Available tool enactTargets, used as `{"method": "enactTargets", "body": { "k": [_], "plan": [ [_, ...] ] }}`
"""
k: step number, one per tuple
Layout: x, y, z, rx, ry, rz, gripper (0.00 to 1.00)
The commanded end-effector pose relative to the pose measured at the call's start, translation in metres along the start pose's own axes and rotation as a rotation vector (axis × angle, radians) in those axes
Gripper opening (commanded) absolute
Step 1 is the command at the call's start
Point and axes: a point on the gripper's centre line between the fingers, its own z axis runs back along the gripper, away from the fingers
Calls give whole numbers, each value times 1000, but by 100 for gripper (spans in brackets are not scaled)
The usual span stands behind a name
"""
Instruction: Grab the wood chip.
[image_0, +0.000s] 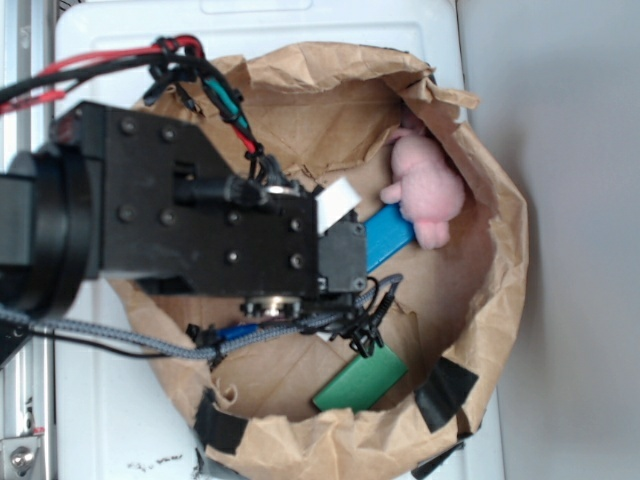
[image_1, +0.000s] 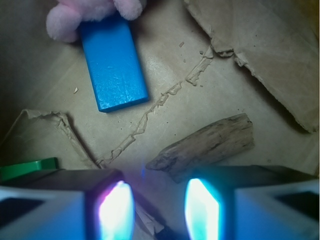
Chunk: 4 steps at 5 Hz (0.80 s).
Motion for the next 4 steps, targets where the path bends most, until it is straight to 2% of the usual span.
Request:
{"method": "enactTargets", "body": {
  "k": [1,2,3,4],
  "plan": [
    [6,-3,10,-34,-28,17,100],
    [17,-16,14,-90,-31,-199,100],
    [30,-14,25,-100,22,-445,100],
    [31,-2,43,-136,25,-694,100]
  ]
}}
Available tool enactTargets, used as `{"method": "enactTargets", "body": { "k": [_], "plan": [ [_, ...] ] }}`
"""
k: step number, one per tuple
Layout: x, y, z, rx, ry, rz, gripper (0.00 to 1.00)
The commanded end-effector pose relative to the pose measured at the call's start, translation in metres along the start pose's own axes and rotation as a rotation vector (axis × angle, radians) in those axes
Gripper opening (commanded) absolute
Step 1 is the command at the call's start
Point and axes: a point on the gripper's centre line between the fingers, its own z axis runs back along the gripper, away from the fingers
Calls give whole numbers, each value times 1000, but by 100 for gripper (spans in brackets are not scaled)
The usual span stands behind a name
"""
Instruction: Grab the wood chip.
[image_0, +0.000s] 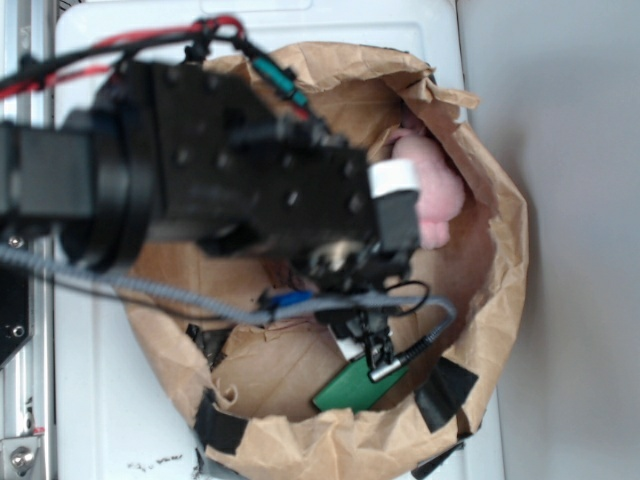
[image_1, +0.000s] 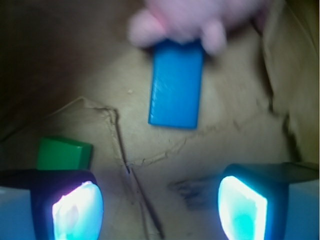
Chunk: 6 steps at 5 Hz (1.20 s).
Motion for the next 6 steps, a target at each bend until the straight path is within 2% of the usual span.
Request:
{"method": "enactTargets", "body": {
  "k": [1,2,4,5,6],
  "plan": [
    [-14,33,45,-70,-81,-476,100],
    [-12,52,56,-96,-58,-444,100],
    [-12,52,56,-96,-58,-444,100],
    [-17,52,39,-157,31,-677,100],
    [-20,53,29,-222,-10,-872,100]
  ]
}}
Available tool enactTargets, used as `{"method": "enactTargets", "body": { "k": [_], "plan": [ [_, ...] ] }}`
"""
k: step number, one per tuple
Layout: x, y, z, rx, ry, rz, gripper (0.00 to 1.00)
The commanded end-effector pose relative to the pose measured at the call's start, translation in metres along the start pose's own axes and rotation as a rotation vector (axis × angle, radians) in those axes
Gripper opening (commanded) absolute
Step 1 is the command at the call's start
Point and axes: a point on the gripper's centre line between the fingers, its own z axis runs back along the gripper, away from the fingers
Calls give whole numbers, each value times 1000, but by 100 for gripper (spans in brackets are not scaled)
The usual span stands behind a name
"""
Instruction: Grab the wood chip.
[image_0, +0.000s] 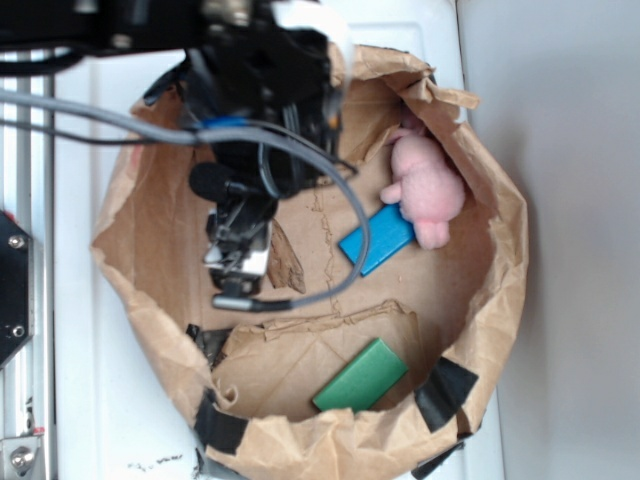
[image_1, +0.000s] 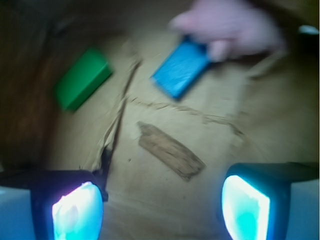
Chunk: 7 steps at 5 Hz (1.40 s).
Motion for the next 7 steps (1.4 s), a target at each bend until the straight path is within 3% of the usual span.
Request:
{"method": "enactTargets", "body": {
  "k": [1,2,3,4,5,6,7],
  "plan": [
    [-1,9,-23,22,-136,-284,100],
    [4,11,-47,66,-181,-309,100],
    [5,9,-77,135,-177,-360,100],
    [4,8,-90,167,-137,-374,100],
    [4,6,-90,158,-130,-362,0],
    [7,1,-80,129,-111,-349,0],
    [14,-11,-54,55,-98,-314,0]
  ]
}}
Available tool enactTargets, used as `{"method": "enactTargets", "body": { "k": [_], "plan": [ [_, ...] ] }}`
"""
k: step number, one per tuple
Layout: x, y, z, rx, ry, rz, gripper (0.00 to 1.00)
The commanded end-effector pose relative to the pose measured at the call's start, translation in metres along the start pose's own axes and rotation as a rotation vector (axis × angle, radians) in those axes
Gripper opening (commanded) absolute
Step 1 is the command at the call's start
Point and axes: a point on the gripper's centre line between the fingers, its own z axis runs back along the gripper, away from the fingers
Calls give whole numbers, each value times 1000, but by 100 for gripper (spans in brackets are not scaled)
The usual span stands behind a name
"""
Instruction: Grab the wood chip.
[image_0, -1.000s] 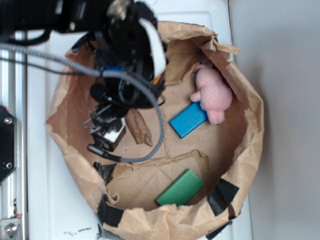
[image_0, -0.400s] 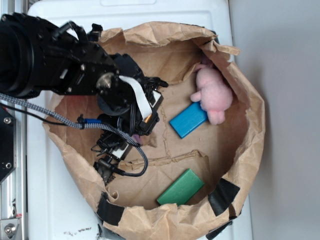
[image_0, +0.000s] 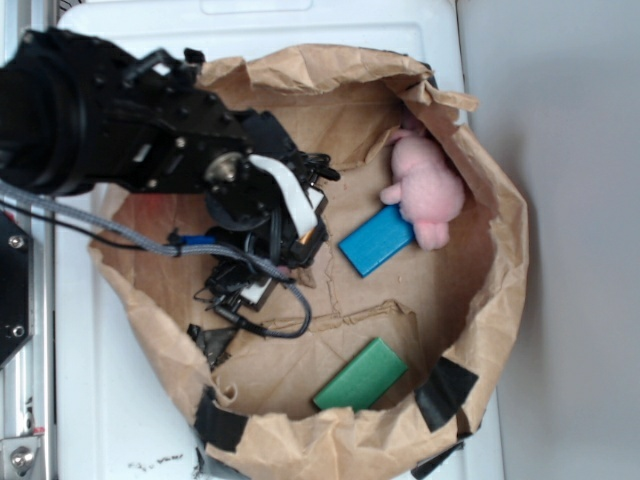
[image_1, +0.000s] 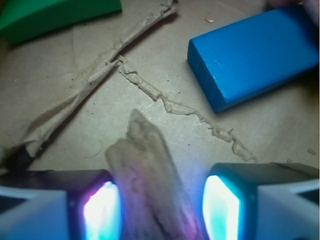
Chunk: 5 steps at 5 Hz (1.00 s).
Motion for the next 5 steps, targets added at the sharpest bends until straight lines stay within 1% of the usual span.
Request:
{"method": "enactTargets", "body": {
  "k": [1,2,3,4,5],
  "plan": [
    [27,-14,58,-152,-4,41,0],
    [35,-24,94,-234,3,81,0],
    [37,-28,110,-273,11,96,0],
    [39,-27,117,-315,-21,110,0],
    [42,-26,118,-288,-69,102,0]
  ]
}}
